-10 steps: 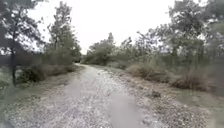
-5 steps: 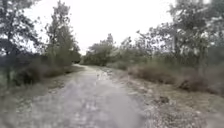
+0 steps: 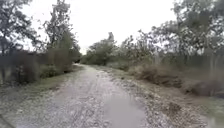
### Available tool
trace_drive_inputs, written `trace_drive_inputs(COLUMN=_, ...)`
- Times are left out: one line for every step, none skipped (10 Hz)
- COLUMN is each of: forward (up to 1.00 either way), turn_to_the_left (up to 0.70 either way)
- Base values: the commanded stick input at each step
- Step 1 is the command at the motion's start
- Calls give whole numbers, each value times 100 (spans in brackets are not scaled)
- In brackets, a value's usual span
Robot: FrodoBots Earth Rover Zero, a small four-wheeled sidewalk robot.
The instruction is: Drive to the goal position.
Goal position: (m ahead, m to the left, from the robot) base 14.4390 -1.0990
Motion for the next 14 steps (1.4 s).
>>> trace_drive_inputs(forward=50, turn_to_the_left=17)
trace_drive_inputs(forward=50, turn_to_the_left=50)
trace_drive_inputs(forward=50, turn_to_the_left=41)
trace_drive_inputs(forward=50, turn_to_the_left=19)
trace_drive_inputs(forward=49, turn_to_the_left=0)
trace_drive_inputs(forward=42, turn_to_the_left=0)
trace_drive_inputs(forward=34, turn_to_the_left=0)
trace_drive_inputs(forward=30, turn_to_the_left=0)
trace_drive_inputs(forward=30, turn_to_the_left=0)
trace_drive_inputs(forward=30, turn_to_the_left=0)
trace_drive_inputs(forward=30, turn_to_the_left=0)
trace_drive_inputs(forward=30, turn_to_the_left=0)
trace_drive_inputs(forward=30, turn_to_the_left=0)
trace_drive_inputs(forward=30, turn_to_the_left=0)
